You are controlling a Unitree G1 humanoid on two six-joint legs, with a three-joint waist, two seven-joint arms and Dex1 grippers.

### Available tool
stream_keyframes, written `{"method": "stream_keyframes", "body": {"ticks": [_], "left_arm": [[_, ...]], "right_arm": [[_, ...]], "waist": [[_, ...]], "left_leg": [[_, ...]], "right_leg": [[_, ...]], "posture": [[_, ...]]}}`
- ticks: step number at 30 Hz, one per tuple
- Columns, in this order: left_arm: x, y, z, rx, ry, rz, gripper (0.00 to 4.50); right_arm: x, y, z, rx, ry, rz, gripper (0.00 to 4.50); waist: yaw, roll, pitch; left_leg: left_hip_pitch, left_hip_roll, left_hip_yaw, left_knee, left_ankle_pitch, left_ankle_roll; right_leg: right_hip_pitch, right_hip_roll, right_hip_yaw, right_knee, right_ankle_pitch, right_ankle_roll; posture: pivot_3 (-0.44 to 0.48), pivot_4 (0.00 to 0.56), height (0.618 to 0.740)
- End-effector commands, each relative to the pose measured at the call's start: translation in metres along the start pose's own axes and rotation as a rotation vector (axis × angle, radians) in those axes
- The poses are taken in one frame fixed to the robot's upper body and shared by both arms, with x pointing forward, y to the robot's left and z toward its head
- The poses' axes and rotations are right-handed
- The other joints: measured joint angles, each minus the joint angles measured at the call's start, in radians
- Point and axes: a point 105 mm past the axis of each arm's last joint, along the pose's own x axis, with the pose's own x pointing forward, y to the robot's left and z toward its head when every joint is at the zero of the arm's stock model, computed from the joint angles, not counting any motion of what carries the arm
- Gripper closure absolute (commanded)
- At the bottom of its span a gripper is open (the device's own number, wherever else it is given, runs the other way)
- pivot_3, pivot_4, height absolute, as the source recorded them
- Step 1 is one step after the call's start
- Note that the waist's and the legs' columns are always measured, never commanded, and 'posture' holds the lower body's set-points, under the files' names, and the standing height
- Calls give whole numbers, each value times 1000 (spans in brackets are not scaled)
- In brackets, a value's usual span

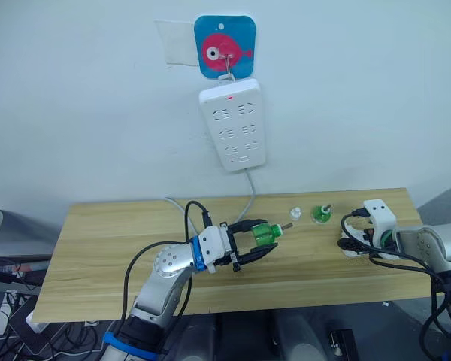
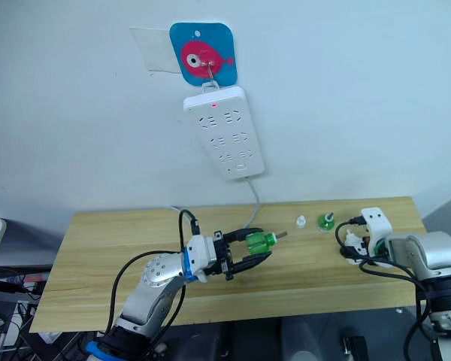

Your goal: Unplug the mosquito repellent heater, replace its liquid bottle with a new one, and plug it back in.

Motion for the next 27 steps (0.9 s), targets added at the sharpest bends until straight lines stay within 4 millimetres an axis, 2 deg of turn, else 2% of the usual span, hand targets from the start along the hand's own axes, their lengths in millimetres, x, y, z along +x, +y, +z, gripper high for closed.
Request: {"method": "stream_keyframes", "body": {"ticks": [1, 6, 19, 22, 24, 25, 27], "left_arm": [[1, -5, 10, 22, -39, -19, 2217], [1, -6, 10, 20, -35, -25, 2217], [0, -6, 9, 9, -34, -17, 2217], [-1, -7, 8, 10, -29, -18, 2217], [-1, -6, 8, 11, -26, -18, 2217], [-1, -6, 8, 12, -25, -19, 2217], [-2, -6, 8, 16, -21, -21, 2217]], "right_arm": [[-2, -5, 2, -4, -4, 0, 35], [2, -10, -2, -15, 13, -8, 35], [8, -10, 4, -34, 16, 9, 35], [7, -10, 3, -24, 20, 15, 626], [6, -10, 4, -19, 12, 16, 1331], [5, -11, 4, -21, 7, 18, 1532], [2, -11, 5, -19, -2, 29, 1527]], "waist": [[0, 0, 0], [0, 0, 0], [0, 0, 0], [1, 0, 0], [1, -2, 1], [2, -2, 1], [2, -2, 1]], "left_leg": [[0, 0, 0, 0, 0, 0], [0, 0, 0, 0, 0, 0], [0, 0, 0, 0, 0, 0], [0, 0, 0, 0, 0, 0], [0, 0, -1, 0, 0, 0], [1, 0, -1, 0, 0, 0], [0, 0, -1, 0, 0, 0]], "right_leg": [[0, 0, 0, 0, 0, 0], [0, 0, 0, 0, 0, 0], [0, 0, 1, 0, 0, 0], [0, 0, 1, 0, 0, 0], [0, 0, 1, 0, 0, 0], [1, 0, 1, 0, 0, 0], [1, 0, 1, 0, 0, 0]], "posture": [[-85, 283, 740], [-81, 286, 740], [-77, 295, 740], [-71, 293, 740], [-70, 295, 740], [-70, 295, 740], [-69, 292, 740]]}}
